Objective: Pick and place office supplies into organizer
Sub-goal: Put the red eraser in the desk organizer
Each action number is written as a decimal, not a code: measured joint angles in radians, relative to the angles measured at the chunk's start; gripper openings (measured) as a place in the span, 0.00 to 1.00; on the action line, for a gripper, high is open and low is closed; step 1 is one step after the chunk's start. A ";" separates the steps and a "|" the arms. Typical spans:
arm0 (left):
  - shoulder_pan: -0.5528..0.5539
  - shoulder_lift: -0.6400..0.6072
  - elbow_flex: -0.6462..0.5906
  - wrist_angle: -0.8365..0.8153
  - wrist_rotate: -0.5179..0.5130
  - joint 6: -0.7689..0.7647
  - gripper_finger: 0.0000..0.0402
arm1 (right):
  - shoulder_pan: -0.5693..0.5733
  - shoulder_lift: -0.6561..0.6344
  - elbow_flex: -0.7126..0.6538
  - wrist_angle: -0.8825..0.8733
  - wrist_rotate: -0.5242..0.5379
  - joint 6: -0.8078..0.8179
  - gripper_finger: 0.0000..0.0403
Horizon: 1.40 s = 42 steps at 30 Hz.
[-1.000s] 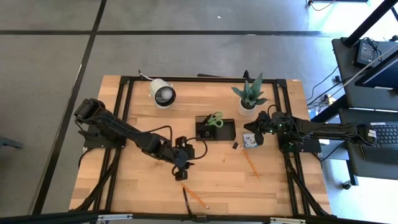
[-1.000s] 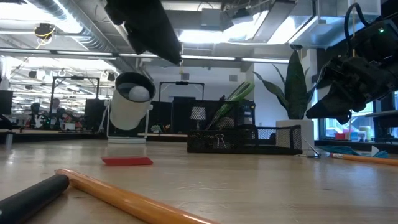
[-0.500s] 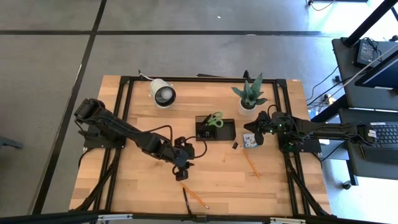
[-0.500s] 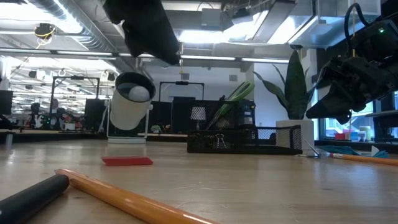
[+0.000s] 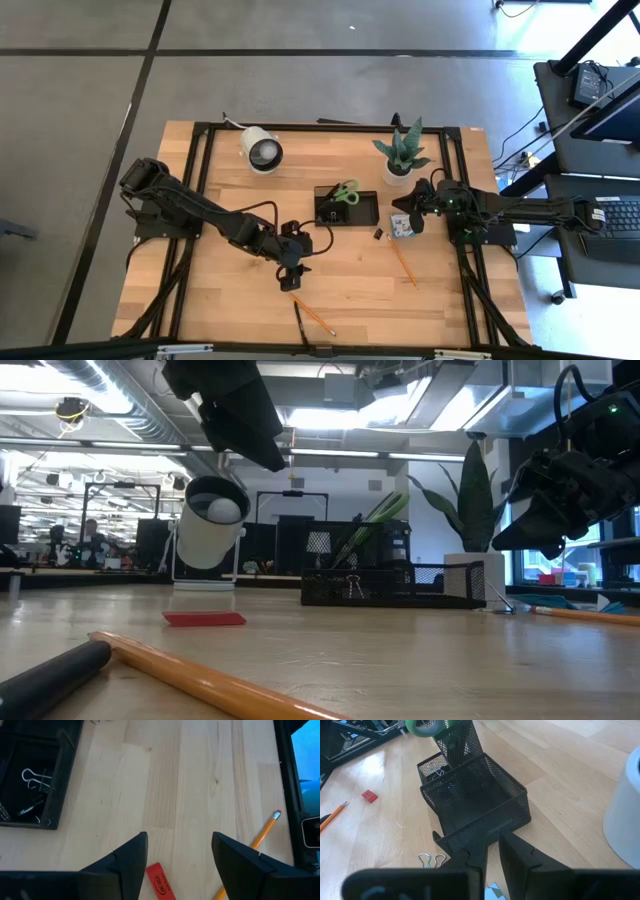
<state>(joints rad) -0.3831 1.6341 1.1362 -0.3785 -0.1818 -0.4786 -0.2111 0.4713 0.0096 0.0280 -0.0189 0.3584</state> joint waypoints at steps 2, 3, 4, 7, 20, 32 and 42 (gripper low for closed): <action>-0.002 0.000 0.000 0.000 -0.002 0.005 0.54 | 0.000 0.000 0.000 0.000 0.000 0.000 0.13; -0.003 0.000 0.000 0.000 -0.006 0.003 0.54 | 0.000 0.000 0.000 0.000 0.000 0.000 0.13; -0.003 0.000 0.000 0.002 -0.006 -0.005 0.54 | 0.000 0.000 0.000 0.000 0.000 0.000 0.13; -0.002 0.000 0.000 0.012 0.029 -0.052 0.54 | 0.000 0.000 0.000 0.000 0.000 0.000 0.13; 0.012 0.074 0.003 -0.099 0.114 -0.297 0.54 | 0.000 0.000 0.000 0.000 0.000 0.001 0.13; 0.061 0.297 0.226 -0.388 0.173 -0.386 0.54 | 0.000 0.000 0.000 0.001 0.000 -0.009 0.13; 0.072 0.441 0.313 -0.490 0.254 -0.399 0.54 | 0.000 0.000 0.000 -0.004 0.000 -0.021 0.13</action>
<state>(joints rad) -0.3111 2.0752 1.4493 -0.8686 0.0718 -0.8776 -0.2108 0.4710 0.0093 0.0242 -0.0189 0.3370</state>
